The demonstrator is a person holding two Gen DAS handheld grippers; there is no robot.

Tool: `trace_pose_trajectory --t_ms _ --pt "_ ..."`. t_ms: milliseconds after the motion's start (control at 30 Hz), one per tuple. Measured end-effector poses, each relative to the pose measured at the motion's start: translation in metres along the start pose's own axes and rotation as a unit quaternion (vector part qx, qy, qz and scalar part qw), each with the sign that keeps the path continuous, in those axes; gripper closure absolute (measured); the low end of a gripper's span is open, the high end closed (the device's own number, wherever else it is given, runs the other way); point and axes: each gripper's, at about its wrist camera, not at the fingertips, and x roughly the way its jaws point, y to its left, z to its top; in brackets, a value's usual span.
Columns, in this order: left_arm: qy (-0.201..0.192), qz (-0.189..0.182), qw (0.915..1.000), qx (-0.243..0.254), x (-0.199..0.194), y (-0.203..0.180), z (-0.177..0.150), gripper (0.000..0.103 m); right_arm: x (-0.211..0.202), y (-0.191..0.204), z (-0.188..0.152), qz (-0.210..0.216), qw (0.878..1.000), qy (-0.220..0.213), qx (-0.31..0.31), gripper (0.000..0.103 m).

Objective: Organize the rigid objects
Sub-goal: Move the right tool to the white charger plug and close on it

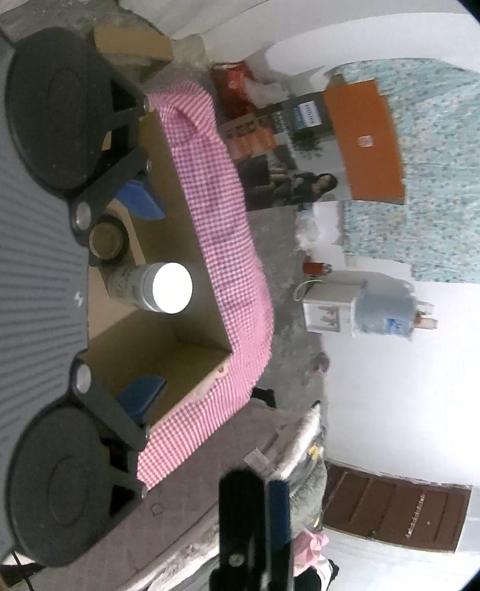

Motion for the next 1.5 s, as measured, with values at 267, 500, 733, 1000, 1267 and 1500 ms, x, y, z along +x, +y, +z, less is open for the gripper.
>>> trace_pose_trajectory --t_ms 267,500,733,1000,1267,1500 --pt "-0.041 0.010 0.9990 0.017 -0.068 -0.016 -0.053 0.006 -0.083 0.013 -0.072 -0.008 0.999 -0.037 0.012 0.001" --pt "-0.030 0.006 0.9995 0.002 -0.090 -0.030 -0.123 0.006 -0.080 0.022 -0.159 -0.003 0.998 0.010 0.064 0.001" --pt "0.009 -0.025 0.9993 -0.026 -0.074 -0.039 -0.184 0.004 -0.041 0.042 -0.210 0.036 0.991 0.069 0.110 0.001" --pt "0.046 -0.021 0.9986 -0.018 -0.030 -0.042 -0.222 0.005 0.008 0.063 -0.230 0.063 0.979 0.124 0.148 0.003" --pt "0.037 -0.026 0.9990 0.002 -0.008 -0.050 -0.233 0.016 0.045 0.048 -0.242 0.074 0.963 0.147 0.211 0.033" --pt "0.043 -0.043 0.9981 -0.011 0.006 -0.052 -0.233 0.035 0.063 0.045 -0.251 0.094 0.955 0.155 0.235 0.059"
